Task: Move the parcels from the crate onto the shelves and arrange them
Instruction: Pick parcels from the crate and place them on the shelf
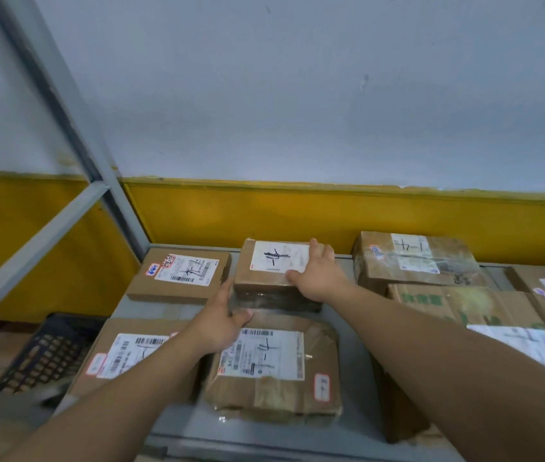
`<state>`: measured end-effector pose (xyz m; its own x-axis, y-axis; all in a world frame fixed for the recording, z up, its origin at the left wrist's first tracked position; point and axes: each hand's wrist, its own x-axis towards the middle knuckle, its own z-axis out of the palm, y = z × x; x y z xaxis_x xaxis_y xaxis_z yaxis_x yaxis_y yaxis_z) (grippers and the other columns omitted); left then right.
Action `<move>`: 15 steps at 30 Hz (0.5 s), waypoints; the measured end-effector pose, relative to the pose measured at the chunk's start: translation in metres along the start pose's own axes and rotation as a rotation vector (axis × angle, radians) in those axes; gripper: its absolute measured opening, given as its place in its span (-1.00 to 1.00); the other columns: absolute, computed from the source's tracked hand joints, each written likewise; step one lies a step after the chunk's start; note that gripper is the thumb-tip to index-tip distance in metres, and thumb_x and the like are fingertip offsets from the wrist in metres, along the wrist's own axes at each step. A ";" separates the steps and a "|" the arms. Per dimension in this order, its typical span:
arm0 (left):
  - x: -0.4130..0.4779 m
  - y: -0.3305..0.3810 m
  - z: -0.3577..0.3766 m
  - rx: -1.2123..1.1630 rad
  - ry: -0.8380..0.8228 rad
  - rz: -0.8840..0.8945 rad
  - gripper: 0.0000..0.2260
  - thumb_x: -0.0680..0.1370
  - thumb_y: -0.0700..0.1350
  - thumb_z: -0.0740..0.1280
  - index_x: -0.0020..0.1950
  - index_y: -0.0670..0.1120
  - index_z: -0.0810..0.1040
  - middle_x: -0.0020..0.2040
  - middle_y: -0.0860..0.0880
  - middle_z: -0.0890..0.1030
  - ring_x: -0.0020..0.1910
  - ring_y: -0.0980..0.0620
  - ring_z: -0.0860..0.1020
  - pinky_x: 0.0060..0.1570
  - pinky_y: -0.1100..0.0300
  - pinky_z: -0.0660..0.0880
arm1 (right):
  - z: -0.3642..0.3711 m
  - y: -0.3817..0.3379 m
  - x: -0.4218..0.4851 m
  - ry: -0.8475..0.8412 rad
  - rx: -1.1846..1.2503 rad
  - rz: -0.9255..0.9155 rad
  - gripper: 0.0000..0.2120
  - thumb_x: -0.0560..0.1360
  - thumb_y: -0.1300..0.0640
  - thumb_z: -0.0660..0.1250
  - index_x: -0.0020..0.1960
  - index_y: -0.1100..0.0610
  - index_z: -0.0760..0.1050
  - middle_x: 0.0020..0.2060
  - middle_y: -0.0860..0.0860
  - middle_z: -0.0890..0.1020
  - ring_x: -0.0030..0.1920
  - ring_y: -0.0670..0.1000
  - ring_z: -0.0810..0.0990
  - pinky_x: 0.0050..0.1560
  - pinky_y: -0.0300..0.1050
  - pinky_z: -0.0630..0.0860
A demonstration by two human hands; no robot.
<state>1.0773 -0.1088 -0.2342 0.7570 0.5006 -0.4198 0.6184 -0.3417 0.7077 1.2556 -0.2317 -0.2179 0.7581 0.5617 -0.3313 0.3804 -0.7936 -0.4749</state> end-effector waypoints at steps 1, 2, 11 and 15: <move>-0.007 -0.004 0.001 0.012 -0.015 0.000 -0.33 0.52 0.13 0.32 0.51 0.30 0.00 0.42 -0.02 0.40 0.23 -0.11 0.54 0.04 0.05 0.57 | 0.005 -0.001 -0.008 0.018 0.021 -0.005 -0.12 0.58 -0.15 0.27 0.62 0.06 -0.25 0.60 0.16 -0.14 0.56 0.25 0.06 0.49 0.15 0.18; -0.013 -0.008 0.003 0.027 -0.017 0.008 -0.35 0.54 0.11 0.31 0.53 0.24 0.03 0.43 -0.02 0.40 0.22 -0.07 0.54 0.04 0.10 0.54 | 0.011 -0.001 -0.017 0.037 0.038 -0.003 -0.11 0.57 -0.14 0.27 0.61 0.05 -0.27 0.60 0.14 -0.13 0.56 0.24 0.06 0.50 0.17 0.20; -0.063 -0.034 0.031 0.115 -0.023 0.084 -0.33 0.59 0.00 0.30 0.59 -0.03 0.00 0.53 0.00 0.16 0.42 -0.03 0.30 0.37 0.07 0.28 | 0.066 0.011 -0.087 0.032 -0.076 0.140 -0.36 0.58 -0.22 0.15 0.53 0.06 0.11 0.50 0.12 0.15 0.48 0.19 0.14 0.36 0.18 0.30; -0.070 -0.038 0.039 0.130 -0.017 0.092 -0.30 0.61 0.02 0.26 0.60 -0.02 -0.10 0.56 -0.01 0.08 0.47 -0.03 0.24 0.40 0.07 0.24 | 0.067 0.018 -0.099 0.023 -0.081 0.129 -0.40 0.58 -0.22 0.15 0.52 0.06 0.18 0.42 0.12 0.27 0.43 0.18 0.20 0.34 0.13 0.33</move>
<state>1.0096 -0.1619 -0.2537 0.8148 0.4493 -0.3665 0.5672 -0.4866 0.6645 1.1517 -0.2862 -0.2482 0.8149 0.4493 -0.3660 0.3199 -0.8754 -0.3625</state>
